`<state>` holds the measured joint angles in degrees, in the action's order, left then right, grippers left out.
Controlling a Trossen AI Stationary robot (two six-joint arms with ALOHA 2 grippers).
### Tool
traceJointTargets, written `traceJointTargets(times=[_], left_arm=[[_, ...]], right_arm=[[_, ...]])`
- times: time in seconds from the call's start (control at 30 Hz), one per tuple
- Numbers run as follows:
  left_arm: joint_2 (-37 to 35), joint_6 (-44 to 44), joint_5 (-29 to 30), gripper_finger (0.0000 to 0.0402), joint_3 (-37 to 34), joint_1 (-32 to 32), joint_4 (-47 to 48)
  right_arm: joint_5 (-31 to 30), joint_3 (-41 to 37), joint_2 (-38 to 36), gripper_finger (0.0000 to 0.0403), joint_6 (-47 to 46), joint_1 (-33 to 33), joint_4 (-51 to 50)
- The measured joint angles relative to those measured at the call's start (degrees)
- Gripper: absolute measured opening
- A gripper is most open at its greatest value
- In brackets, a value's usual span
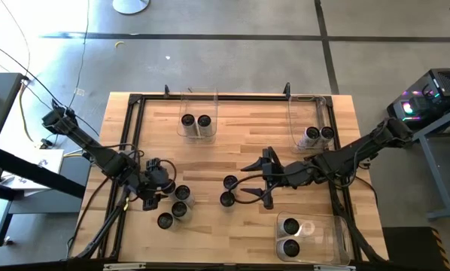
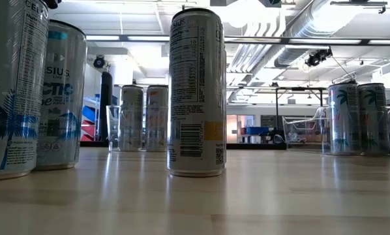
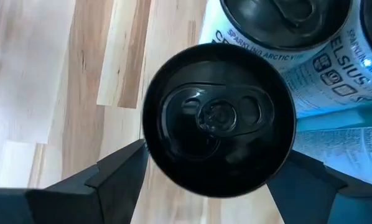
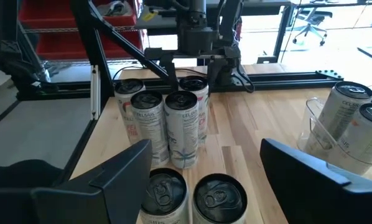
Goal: Sort soda cans
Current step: Put the white/pink soda can into the top right transparent bin
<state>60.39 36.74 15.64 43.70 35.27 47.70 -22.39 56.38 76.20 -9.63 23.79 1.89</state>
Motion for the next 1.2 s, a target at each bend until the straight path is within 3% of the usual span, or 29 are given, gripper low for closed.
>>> traceJointTargets(times=[0.4,0.63,0.8,1.0,1.2], left_arm=[[0.6,-3.55,0.11,0.0293,0.0,-0.04,-3.4],[0.63,-4.89,0.01,0.0257,0.0,-0.04,-4.34],[0.63,-4.92,3.35,0.0244,-0.01,-0.4,-4.02],[0.45,-5.71,6.2,0.0242,0.88,-3.92,1.79],[0.6,-14.09,7.43,0.0241,4.21,-11.52,2.42]], right_arm=[[-0.02,0.0,0.0,0.0296,0.0,0.0,0.0],[0.0,0.0,0.0,0.0296,0.46,-0.02,0.0],[-0.02,0.0,0.0,0.0296,0.61,-0.02,0.0],[-0.02,0.0,0.0,0.0296,0.61,-0.04,-0.02],[-0.02,0.0,0.0,0.0296,0.61,-0.02,-0.05]])
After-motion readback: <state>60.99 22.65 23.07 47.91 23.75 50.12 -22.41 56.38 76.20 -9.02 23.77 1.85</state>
